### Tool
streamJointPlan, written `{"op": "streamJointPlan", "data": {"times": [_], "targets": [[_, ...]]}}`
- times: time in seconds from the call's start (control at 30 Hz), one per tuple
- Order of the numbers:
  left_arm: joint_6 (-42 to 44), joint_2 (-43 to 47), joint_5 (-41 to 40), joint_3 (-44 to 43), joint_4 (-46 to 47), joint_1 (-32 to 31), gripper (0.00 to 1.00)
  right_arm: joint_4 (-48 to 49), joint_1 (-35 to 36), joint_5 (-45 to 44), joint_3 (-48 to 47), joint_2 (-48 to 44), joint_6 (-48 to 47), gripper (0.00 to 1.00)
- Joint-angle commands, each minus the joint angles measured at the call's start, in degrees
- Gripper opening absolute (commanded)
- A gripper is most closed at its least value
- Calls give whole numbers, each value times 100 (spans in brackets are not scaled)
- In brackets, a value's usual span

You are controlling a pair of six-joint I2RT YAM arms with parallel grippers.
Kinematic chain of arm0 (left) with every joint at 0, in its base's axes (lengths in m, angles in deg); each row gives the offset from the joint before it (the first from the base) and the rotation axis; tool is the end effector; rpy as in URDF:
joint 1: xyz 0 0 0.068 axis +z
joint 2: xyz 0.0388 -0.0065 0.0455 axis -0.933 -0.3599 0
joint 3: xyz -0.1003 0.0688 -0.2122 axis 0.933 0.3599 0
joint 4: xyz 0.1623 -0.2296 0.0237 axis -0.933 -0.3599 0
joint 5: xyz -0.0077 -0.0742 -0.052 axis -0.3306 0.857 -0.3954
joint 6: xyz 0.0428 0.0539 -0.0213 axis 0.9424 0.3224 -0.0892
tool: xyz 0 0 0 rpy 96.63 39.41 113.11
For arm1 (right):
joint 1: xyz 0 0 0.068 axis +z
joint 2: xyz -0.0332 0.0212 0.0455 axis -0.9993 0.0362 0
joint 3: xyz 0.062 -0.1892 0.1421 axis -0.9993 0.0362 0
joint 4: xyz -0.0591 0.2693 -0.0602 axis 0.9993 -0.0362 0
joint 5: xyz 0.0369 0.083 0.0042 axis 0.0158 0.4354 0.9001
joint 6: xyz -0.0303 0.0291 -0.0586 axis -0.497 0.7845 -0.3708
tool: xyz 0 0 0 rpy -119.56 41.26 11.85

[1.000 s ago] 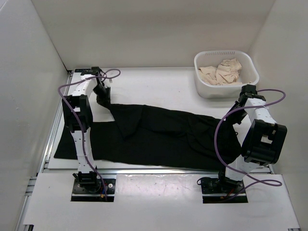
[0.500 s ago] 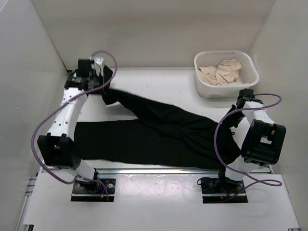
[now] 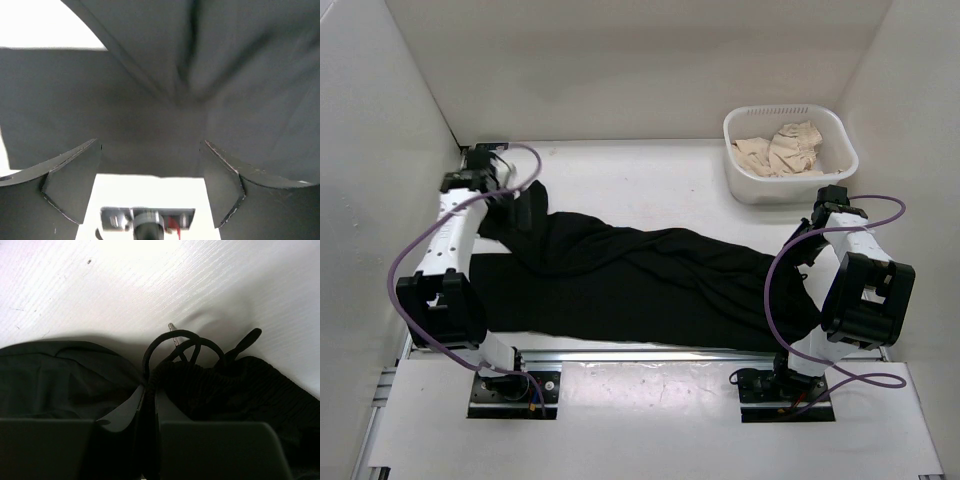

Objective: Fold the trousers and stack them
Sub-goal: Flatten the trousers out, then fold the trousers

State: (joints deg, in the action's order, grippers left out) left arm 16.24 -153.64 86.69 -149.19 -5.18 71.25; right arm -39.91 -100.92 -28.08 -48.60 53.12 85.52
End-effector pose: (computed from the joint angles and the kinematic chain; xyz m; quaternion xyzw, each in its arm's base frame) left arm 0.3207 0.0107 0.2208 -0.0177 0.9926 -0.0171 0.1193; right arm 0.3205 -0.0700 0.1415 0.3277 0.9286 0.0509 0.1665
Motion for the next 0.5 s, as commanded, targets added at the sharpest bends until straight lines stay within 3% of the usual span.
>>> {"op": "streamJointPlan", "data": {"times": [0.0,0.13,0.23,0.47], "targets": [[-3,-146,-252,-871,442,520,91,-51,-19,10,0,-239,-93,0],[-3,-1202,-113,-1346,494,1108,94,-51,-19,-43,0,-239,-93,0],[-3,-2054,527,-2038,556,1407,95,-51,-19,-43,-53,-239,-93,0],[-3,-3716,1354,-3725,661,1523,96,-165,-19,-157,-290,-292,-93,0]]}}
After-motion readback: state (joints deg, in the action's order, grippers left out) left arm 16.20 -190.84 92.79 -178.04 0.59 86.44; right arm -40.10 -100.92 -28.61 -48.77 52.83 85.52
